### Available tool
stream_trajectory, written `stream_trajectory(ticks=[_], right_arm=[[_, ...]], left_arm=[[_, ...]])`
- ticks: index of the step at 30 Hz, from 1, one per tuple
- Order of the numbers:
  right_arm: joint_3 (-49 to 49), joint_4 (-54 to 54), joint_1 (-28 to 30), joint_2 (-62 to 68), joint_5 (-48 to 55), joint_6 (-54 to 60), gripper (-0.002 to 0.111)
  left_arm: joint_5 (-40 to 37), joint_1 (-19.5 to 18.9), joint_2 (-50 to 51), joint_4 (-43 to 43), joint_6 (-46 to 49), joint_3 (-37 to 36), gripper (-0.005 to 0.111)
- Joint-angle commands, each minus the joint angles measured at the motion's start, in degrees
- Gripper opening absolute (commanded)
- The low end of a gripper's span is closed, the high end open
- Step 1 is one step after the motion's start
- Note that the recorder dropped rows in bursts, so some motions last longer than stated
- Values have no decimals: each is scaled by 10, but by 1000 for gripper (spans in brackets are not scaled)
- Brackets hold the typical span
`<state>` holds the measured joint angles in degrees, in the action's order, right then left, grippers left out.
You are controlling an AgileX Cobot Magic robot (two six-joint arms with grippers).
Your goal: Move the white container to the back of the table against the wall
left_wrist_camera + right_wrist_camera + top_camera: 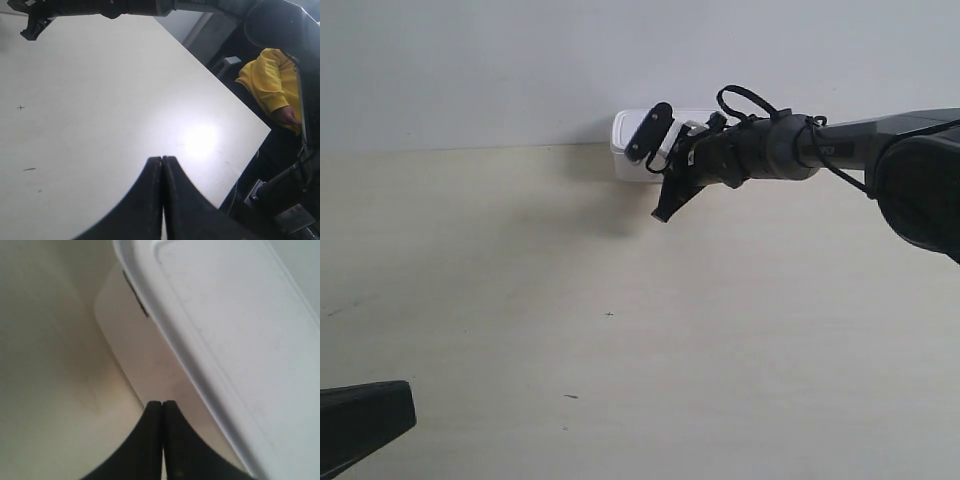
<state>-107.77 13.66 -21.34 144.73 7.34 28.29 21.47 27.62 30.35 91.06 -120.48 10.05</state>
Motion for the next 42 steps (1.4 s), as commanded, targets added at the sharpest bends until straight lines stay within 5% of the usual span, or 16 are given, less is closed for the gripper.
stream_trajectory(ticks=[1, 28, 35, 42], right_arm=[[-6, 2, 10, 0, 9, 0, 0], [-6, -3, 27, -7, 55, -32, 0], [-3, -88, 27, -50, 135, -27, 0], [162, -218, 27, -180, 15, 17, 0]], left_arm=[[-6, 4, -4, 5, 7, -2, 0], [-19, 4, -4, 11, 13, -2, 0], [-41, 4, -7, 6, 14, -3, 0], [-88, 4, -66, -19, 17, -7, 0]])
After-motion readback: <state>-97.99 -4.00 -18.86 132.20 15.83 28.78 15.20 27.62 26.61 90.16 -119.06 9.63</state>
